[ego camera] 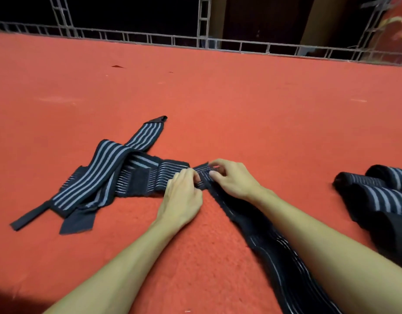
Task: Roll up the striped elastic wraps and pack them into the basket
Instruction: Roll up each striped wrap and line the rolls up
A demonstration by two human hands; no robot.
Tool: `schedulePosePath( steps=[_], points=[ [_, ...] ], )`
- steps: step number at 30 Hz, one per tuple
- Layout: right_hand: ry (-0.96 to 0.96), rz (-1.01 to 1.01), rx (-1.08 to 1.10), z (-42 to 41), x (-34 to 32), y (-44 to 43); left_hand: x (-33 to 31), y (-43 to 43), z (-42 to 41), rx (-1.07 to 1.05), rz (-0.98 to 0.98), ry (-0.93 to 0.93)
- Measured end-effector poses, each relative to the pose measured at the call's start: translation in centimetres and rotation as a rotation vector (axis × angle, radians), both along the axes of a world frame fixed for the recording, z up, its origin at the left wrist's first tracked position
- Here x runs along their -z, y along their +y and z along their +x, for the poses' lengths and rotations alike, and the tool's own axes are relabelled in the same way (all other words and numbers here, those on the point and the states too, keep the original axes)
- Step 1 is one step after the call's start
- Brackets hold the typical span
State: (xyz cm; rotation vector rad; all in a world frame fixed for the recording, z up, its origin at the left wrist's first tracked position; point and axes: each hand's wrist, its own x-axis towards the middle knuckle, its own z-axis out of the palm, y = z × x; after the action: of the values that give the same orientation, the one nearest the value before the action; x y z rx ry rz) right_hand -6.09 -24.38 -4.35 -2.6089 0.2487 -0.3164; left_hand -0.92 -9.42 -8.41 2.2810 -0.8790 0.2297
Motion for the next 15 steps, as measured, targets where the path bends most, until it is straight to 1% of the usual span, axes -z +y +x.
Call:
schedulePosePath(
  steps=[1,4,7,12,15],
  points=[
    [0.002,0.012,0.011,0.7,0.7,0.2,0.1,0.0,0.1,-0.002,-0.016,0.014],
    [0.003,-0.056,0.101,1.6,2.4,0.3,0.2,0.0,0.3,-0.009,-0.031,0.027],
    [-0.066,0.07,0.127,1.6,2.7,-0.2,0.3,-0.1,0.3,-0.014,-0.01,0.016],
    [-0.18,0.296,0.214,0.4,1.8,-0.1,0.1,0.1,0.1,0.017,0.063,-0.063],
    [-0.203,0.316,0.264,-1.2,0.8,-0.7,0.1,0.0,0.0,0.031,0.109,-0.122]
  ],
)
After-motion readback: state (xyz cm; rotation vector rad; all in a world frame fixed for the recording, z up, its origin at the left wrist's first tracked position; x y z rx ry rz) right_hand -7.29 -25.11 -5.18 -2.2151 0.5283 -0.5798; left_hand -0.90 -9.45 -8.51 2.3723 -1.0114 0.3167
